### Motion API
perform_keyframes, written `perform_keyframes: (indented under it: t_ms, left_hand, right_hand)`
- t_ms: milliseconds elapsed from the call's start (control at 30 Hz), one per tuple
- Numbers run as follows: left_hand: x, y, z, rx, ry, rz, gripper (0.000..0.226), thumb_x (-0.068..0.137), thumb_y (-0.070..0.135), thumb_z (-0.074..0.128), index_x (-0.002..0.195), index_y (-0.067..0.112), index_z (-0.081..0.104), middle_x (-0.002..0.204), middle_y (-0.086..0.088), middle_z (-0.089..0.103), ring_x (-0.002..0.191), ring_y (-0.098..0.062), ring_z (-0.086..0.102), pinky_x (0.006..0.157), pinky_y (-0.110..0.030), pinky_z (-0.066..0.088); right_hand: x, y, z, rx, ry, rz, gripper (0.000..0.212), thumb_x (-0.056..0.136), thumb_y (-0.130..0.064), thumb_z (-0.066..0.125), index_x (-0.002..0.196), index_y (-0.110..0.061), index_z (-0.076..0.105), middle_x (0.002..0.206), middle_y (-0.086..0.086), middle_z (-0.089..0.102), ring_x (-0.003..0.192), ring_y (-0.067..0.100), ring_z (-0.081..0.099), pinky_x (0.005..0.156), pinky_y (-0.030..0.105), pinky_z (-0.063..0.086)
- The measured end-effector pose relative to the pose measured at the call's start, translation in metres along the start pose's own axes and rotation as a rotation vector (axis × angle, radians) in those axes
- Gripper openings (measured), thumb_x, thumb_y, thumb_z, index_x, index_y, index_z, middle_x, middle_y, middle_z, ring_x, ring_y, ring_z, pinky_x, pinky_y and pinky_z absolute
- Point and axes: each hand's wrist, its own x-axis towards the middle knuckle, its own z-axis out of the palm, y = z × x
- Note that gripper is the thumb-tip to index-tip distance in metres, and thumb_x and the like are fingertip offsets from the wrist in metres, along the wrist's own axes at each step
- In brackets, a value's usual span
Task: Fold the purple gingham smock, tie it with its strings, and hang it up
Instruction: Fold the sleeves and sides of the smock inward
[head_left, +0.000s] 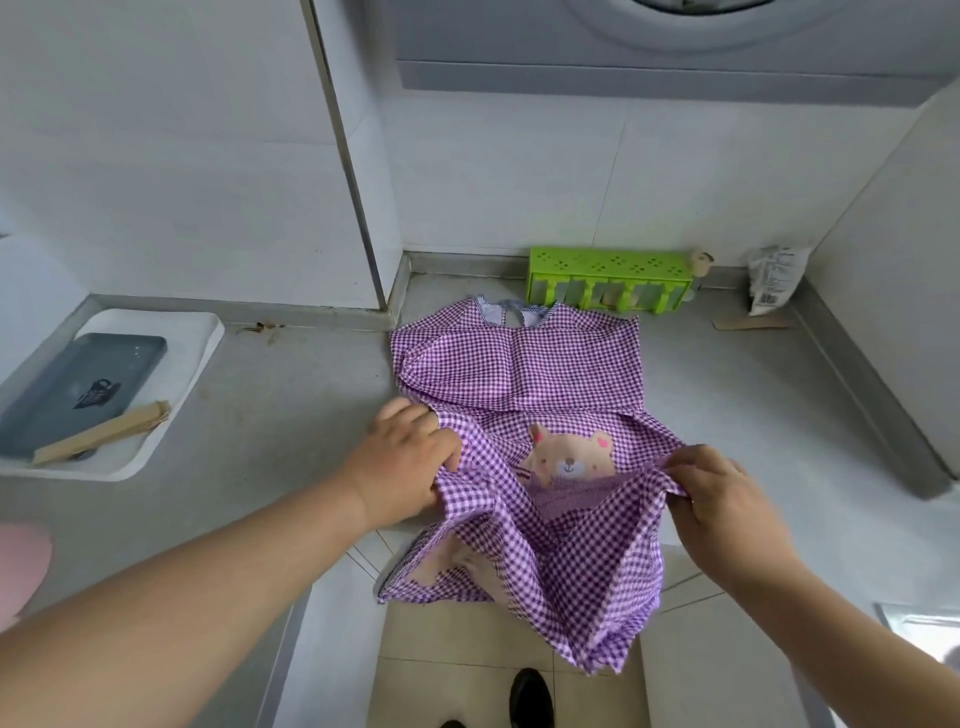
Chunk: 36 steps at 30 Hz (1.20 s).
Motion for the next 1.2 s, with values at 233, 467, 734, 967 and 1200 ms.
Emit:
perform_keyframes:
  t_ms: [233, 467, 734, 967, 1200]
  left_hand:
    - [-0.007, 0.003, 0.011, 0.009, 0.168, -0.157, 0.008, 0.082, 0.031, 0.080, 0.090, 0.031, 0.079, 0.106, 0.005, 0.054, 0.098, -0.022, 0.044, 0.087, -0.040, 0.032]
    - [-0.011, 0.000, 0.012, -0.105, 0.006, 0.059, 0.039, 0.084, 0.009, 0.074, 0.114, 0.034, 0.072, 0.109, 0.014, 0.072, 0.108, -0.012, 0.056, 0.103, -0.036, 0.032]
    - [-0.011, 0.002, 0.010, -0.099, -0.260, 0.085, 0.024, 0.092, 0.014, 0.045, 0.104, 0.033, 0.036, 0.109, 0.015, 0.037, 0.103, -0.011, 0.029, 0.100, -0.027, 0.025]
    - [-0.013, -0.006, 0.011, 0.026, -0.339, 0.153, 0.030, 0.094, 0.032, 0.061, 0.116, 0.035, 0.041, 0.119, 0.011, 0.036, 0.113, -0.012, 0.032, 0.106, -0.033, 0.030]
    - [-0.019, -0.009, 0.016, 0.153, -0.249, 0.250, 0.051, 0.085, 0.005, 0.066, 0.125, 0.033, 0.049, 0.115, 0.003, 0.045, 0.107, -0.020, 0.042, 0.093, -0.039, 0.043]
  right_hand:
    - [-0.002, 0.006, 0.003, 0.056, -0.168, -0.066, 0.047, 0.093, 0.004, 0.064, 0.121, -0.032, 0.074, 0.120, -0.015, 0.070, 0.098, 0.015, 0.072, 0.077, 0.024, 0.057]
    - [0.007, 0.031, 0.022, -0.011, -0.257, -0.180, 0.051, 0.058, 0.020, 0.068, 0.071, -0.029, 0.070, 0.101, -0.015, 0.061, 0.077, 0.004, 0.060, 0.062, 0.006, 0.039]
    - [0.016, 0.027, 0.019, -0.099, -0.409, -0.282, 0.040, 0.078, 0.007, 0.067, 0.071, -0.031, 0.055, 0.091, -0.019, 0.045, 0.076, 0.001, 0.049, 0.060, 0.017, 0.042]
    - [0.013, 0.021, 0.018, -0.095, -0.469, -0.285, 0.036, 0.084, -0.013, 0.072, 0.074, -0.033, 0.044, 0.088, -0.017, 0.045, 0.072, 0.005, 0.049, 0.059, 0.020, 0.040]
    - [0.014, 0.015, 0.007, 0.019, -0.464, -0.080, 0.028, 0.104, -0.023, 0.048, 0.115, -0.047, 0.057, 0.086, -0.028, 0.057, 0.072, -0.002, 0.056, 0.060, 0.012, 0.036]
